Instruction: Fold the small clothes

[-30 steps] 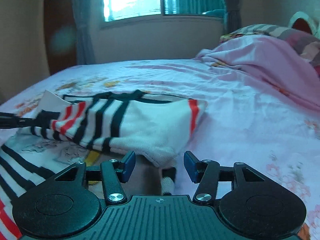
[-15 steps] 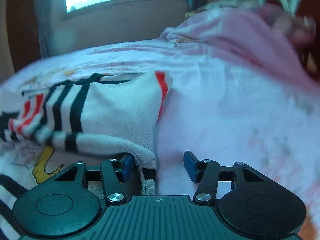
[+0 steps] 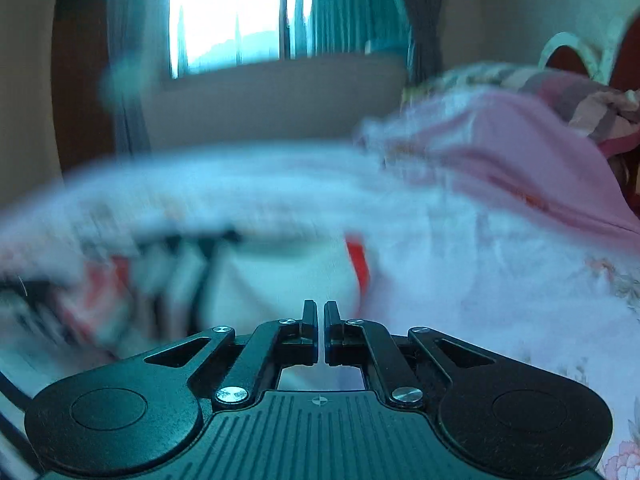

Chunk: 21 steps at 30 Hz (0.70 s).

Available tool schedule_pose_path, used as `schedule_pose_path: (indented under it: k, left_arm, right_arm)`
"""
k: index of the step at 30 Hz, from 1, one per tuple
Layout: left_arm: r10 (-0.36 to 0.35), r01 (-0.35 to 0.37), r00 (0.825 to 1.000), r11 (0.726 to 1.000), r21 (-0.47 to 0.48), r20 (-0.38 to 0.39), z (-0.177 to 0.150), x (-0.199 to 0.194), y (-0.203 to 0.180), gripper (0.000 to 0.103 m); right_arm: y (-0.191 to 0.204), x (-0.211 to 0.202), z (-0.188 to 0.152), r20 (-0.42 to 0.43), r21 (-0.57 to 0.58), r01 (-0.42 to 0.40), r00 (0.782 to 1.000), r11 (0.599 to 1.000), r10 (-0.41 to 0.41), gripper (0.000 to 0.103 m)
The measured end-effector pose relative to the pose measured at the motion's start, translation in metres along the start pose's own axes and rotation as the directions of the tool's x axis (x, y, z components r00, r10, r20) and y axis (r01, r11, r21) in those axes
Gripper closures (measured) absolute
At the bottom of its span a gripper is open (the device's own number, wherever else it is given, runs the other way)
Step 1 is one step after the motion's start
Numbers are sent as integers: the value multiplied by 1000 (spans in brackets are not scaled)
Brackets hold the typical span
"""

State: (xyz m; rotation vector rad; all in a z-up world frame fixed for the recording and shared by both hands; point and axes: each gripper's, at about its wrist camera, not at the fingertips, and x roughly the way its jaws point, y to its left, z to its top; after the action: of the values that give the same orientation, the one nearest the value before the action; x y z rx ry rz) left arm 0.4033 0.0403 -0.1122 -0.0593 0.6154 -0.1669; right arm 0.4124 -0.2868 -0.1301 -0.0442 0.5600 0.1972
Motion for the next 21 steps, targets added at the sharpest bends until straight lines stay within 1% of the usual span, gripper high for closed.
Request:
schedule_pose_path:
  k: [1,2,3,4,5,6,7,9,10,11,12,13,14,15,16,17,18,19,20,21]
  left_arm:
    - [-15,15,999,1000,-17,-34,-9,13,6,75]
    - [-40,39,999,998,-52,-20,-11,11,12,74]
    - [-46,45,999,998,-53,-22,-6,5,15,75]
    - [-26,26,1000,999,-37,13,-2,-5,16,76]
    - [-20,22,998,999,-29,60,1,-12,17,73]
    - [-29,31,996,999,-24,86,5,-14,17,71]
    - [-40,42,995,999,-15,87,9,-10,16,71]
    - [-45,43,995,999,25,86,17,4,9,69]
    - [-45,42,996,998,45,72,19,16,6,68]
    - [-34,31,998,998,63,44,19,27,4,65]
    - [-2,2,1000,996,86,0,17,40,3,64]
    - [-9,10,1000,997,74,-6,14,47,10,63]
    - [-30,30,1000,999,31,-3,15,46,17,67]
    - [-43,43,999,999,-5,3,18,40,23,69]
    - [-43,43,998,999,0,37,20,29,29,68]
    - [-18,15,995,999,29,101,21,15,36,61]
    - [4,-9,992,999,40,126,23,9,45,61]
    - [32,-36,990,999,26,139,26,8,61,61]
    - [64,-66,986,998,3,152,28,9,74,62]
    - [102,-100,981,995,-18,164,31,12,88,63]
  right_arm:
    - [-6,21,-13,-103,3,14,995,1000,-14,101]
    - [-15,22,-16,-93,57,-15,995,998,20,101]
    - [-20,18,-10,-92,65,-27,995,998,33,101]
    - [-22,11,-5,-55,47,-27,998,999,30,101]
    - [-24,3,0,3,37,-38,999,999,38,101]
    - [-27,2,7,42,33,-50,998,998,48,101]
    - [-27,8,14,54,28,-59,997,998,57,101]
    - [-20,32,27,61,17,-67,996,998,66,100]
    - [-17,45,33,53,-1,-72,996,997,72,100]
    - [-14,58,37,41,-26,-71,997,997,72,100]
    - [-12,72,39,30,-64,-51,998,997,53,100]
    - [-14,87,40,1,-88,-13,1000,996,13,96]
    - [-22,96,37,-18,-80,-8,1000,997,6,94]
    - [-31,98,38,-26,-39,-16,1000,999,15,94]
    - [-34,95,40,-32,-34,-21,999,999,19,94]
    - [-34,86,40,-13,-46,-7,1000,999,7,93]
    - [-35,73,40,33,-52,-18,999,998,20,91]
    - [-34,65,41,66,-49,-49,996,998,52,90]
    - [-33,62,40,82,-44,-65,994,997,69,90]
    - [-31,62,42,92,-42,-65,993,997,69,90]
